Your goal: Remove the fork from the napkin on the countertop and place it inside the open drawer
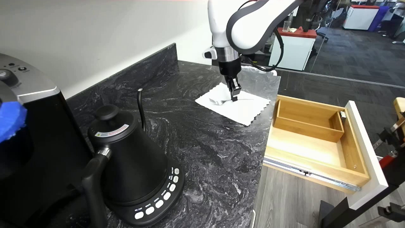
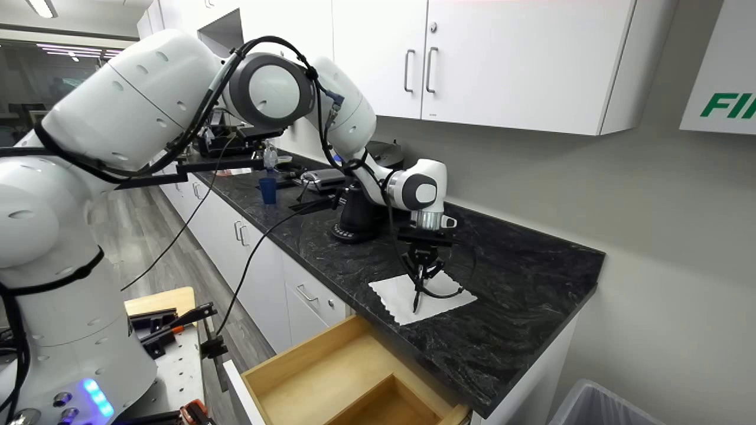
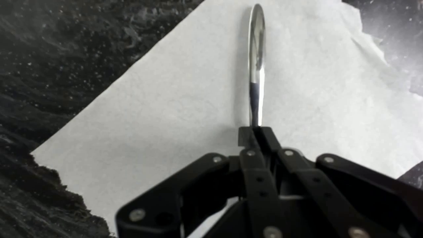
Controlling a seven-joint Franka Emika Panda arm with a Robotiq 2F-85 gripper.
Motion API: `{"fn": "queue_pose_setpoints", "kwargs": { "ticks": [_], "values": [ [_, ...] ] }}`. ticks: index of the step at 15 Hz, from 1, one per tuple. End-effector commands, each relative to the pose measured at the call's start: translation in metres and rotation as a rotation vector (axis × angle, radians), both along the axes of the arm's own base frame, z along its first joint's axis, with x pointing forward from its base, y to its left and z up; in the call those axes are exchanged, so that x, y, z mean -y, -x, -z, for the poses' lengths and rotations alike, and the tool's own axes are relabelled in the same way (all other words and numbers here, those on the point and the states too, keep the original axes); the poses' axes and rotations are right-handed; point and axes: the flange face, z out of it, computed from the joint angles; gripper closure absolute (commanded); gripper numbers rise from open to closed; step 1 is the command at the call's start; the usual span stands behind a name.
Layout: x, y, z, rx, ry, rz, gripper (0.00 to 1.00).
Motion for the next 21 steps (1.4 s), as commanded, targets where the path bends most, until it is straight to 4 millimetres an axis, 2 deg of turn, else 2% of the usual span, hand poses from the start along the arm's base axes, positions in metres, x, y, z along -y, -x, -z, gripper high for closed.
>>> {"fn": "queue_pose_setpoints", "kwargs": {
  "ticks": [1,6,13,18,21],
  "values": [
    [0.001,0.005,-0.028,-0.004,0.026,0.082,0.95],
    [0.011,0.01,-0.047,-0.017,0.082,0.269,0.95],
    [0.033,0.035,-0.056,-0.074,0.163,0.513,0.95],
    [0.024,0.048,-0.077,-0.054,0.129,0.473,0.95],
    [0.026,0.069,-0.096,-0.043,0.112,0.448,0.95]
  ]
}}
